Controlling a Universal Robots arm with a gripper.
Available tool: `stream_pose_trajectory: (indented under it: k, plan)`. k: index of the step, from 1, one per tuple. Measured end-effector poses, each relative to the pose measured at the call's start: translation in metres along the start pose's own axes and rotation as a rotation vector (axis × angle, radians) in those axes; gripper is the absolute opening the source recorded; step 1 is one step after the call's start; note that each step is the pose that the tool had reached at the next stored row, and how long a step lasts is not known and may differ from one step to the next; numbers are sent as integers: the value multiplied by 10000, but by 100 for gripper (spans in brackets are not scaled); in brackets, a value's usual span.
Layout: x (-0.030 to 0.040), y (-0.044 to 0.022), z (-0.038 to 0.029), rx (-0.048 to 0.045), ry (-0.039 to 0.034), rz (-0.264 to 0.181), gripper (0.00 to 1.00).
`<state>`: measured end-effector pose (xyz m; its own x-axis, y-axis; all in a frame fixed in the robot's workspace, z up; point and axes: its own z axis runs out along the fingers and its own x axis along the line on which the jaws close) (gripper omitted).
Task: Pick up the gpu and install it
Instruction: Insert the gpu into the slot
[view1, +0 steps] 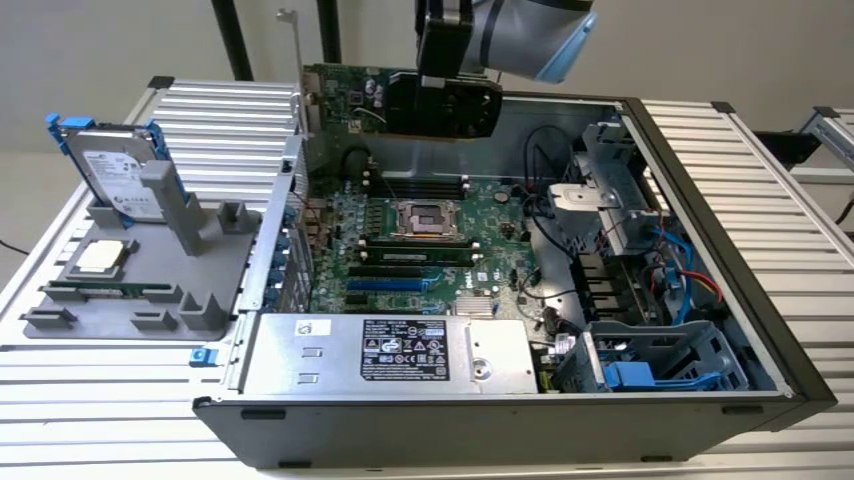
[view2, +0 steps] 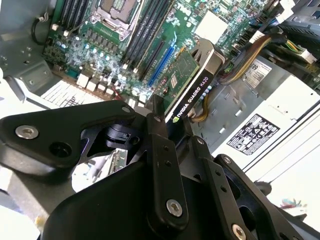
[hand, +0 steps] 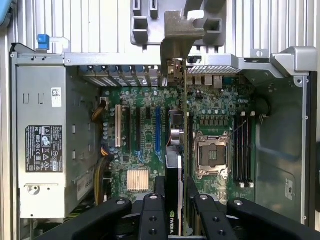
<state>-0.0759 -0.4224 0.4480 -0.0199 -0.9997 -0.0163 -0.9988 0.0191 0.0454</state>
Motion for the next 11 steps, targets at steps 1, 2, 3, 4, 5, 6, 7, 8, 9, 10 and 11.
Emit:
stream_pose_trajectory:
  k: [1, 2, 3, 4, 5, 6, 7, 8, 9, 10, 11]
  plan:
    - [0, 0, 1, 0, 0, 0, 0]
    - [0, 0, 1, 0, -1, 0, 0]
    - [0, 0, 3, 0, -1, 0, 0]
    - [0, 0, 4, 0, 0, 0, 0]
    - [0, 0, 4, 0, 0, 0, 0]
    - [0, 0, 5, 0, 0, 0, 0]
    - [0, 0, 5, 0, 0, 0, 0]
    - [0, 0, 5, 0, 0, 0, 0]
    - [0, 0, 9, 0, -1, 0, 0]
    - [2, -1, 10, 0, 0, 0, 0]
    - [2, 0, 10, -1, 1, 0, 0]
